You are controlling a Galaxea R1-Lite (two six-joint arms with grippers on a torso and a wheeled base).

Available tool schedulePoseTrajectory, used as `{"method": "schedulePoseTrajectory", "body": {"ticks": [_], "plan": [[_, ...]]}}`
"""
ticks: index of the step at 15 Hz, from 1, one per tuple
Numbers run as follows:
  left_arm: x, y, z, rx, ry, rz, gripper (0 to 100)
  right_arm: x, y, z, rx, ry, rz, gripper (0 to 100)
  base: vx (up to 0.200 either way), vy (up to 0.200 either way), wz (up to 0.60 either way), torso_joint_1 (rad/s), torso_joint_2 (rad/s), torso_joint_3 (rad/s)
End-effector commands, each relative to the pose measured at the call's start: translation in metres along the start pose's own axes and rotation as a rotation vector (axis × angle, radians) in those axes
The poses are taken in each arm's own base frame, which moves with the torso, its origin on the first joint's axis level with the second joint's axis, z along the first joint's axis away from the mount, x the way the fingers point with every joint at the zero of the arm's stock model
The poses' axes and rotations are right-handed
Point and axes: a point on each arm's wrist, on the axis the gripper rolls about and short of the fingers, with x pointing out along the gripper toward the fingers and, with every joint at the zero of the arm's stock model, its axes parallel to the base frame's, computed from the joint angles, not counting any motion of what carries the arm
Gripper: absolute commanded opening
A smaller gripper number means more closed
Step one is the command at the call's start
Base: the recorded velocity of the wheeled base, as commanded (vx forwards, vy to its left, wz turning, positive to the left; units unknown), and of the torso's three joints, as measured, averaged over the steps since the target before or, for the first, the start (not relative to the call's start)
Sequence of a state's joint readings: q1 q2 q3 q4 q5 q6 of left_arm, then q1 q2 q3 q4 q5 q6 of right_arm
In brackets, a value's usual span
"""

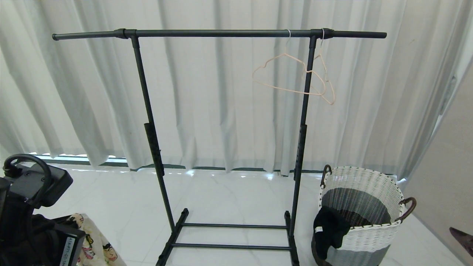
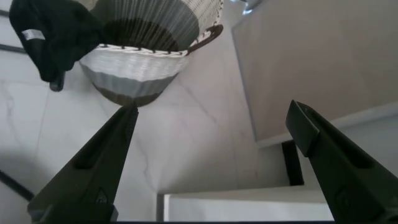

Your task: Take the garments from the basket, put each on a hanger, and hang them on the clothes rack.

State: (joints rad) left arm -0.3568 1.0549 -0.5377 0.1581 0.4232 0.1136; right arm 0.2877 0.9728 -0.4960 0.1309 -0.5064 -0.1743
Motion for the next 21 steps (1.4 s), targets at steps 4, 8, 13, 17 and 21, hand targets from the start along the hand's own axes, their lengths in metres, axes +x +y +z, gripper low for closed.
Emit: {"method": "schedulePoseTrajectory", "body": {"ticks": [4,8,13,17,21], "plan": [[-0.002,0.001,-0.001,-0.004,-0.004,0.023,0,0.003,0.000,-0.004,0.002,0.002,-0.003,100,0.000,0.000,0.00,0.000,0.00,0.000],[-0.001,0.002,-0.001,-0.001,0.004,0.068,0,0.004,-0.004,0.000,0.038,-0.022,0.009,100,0.000,0.000,0.00,0.032,-0.14,-0.126],[-0.002,0.003,0.000,-0.003,0.001,0.092,0,0.005,-0.006,0.000,0.052,-0.028,0.007,100,0.000,0.000,0.00,0.159,-0.46,-0.275],[-0.001,0.004,0.005,-0.021,-0.030,0.134,0,0.005,-0.007,0.004,0.067,-0.058,0.000,100,0.000,0.000,0.00,0.185,-0.46,-0.284],[0.005,0.002,0.011,-0.038,-0.058,0.137,0,0.005,-0.007,0.004,0.068,-0.063,-0.001,100,0.000,0.000,0.00,0.204,-0.48,-0.276]]}}
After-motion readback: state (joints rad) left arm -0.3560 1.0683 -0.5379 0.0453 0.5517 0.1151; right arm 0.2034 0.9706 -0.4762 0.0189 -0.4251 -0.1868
